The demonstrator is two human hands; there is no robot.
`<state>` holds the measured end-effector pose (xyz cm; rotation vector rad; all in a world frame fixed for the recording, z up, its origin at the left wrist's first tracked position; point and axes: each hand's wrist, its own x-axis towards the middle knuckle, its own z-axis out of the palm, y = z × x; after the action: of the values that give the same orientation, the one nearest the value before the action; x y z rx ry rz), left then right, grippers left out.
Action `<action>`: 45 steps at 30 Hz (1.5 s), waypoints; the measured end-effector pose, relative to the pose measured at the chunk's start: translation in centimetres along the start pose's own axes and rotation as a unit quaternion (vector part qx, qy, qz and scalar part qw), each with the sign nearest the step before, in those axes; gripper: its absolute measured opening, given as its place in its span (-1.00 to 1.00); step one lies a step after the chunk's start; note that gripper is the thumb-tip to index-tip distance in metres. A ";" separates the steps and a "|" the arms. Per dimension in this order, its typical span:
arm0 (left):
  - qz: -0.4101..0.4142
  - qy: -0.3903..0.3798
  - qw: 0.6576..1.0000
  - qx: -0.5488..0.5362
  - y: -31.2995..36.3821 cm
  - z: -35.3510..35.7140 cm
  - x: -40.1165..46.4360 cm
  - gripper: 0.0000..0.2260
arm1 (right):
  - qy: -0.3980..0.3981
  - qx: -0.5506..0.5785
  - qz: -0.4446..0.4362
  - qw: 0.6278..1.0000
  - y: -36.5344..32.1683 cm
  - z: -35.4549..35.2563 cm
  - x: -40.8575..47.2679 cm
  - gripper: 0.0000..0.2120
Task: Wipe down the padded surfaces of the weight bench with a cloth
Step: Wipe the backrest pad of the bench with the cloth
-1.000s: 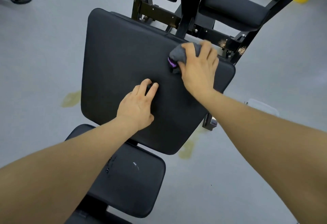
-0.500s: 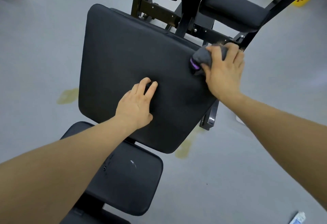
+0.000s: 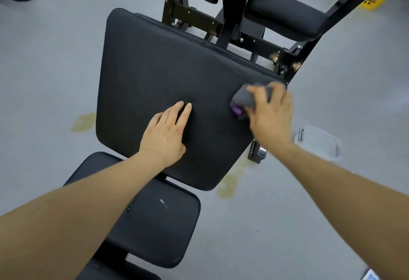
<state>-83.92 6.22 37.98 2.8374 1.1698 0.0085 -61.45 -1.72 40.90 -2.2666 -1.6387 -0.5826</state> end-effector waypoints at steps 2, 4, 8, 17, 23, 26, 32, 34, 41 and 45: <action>-0.007 0.008 1.000 0.006 -0.2 0.6 -0.6 -0.21 | 0.019 0.007 0.077 0.997 0.5 -0.4 1.3 -0.63; -0.013 0.027 1.000 0.001 -0.5 1.6 -1.5 -0.22 | 0.039 -0.016 0.103 0.994 -0.2 0.5 0.5 -0.62; -0.010 0.043 0.999 -0.004 -1.0 3.3 -2.7 -0.20 | 0.061 -0.051 0.106 0.991 -3.2 3.0 -3.6 -0.57; -0.027 0.013 1.000 0.007 0.2 3.4 -3.3 -0.20 | -0.005 -0.010 -0.065 0.998 -1.0 1.2 -3.4 -0.58; -0.003 0.041 0.999 -0.008 -0.4 4.8 -3.7 -0.20 | 0.074 -0.012 0.099 0.992 -4.2 3.7 -5.7 -0.59; 0.014 0.041 0.999 -0.005 -1.0 4.8 -3.7 -0.21 | 0.047 -0.016 0.027 0.998 -6.3 5.0 -9.5 -0.50; -0.003 -0.004 1.000 0.015 -0.8 4.3 -4.8 -0.20 | -0.029 0.011 -0.148 0.989 -5.1 3.9 -9.2 -0.43; -0.006 -0.015 1.000 0.015 -0.6 4.5 -5.3 -0.22 | 0.002 0.001 -0.105 0.994 -2.9 2.4 -6.3 -0.53; -0.008 -0.012 1.000 0.005 -1.0 5.9 -6.9 -0.20 | 0.080 -0.021 0.078 0.994 -6.4 4.9 -9.6 -0.60; -0.002 -0.015 1.000 0.010 -1.9 6.0 -7.8 -0.21 | -0.029 0.012 -0.057 0.998 -8.2 5.6 -14.7 -0.38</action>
<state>-90.60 1.62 32.05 2.8429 1.1753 -0.0464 -72.37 -8.91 28.89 -2.2041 -1.8031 -0.5247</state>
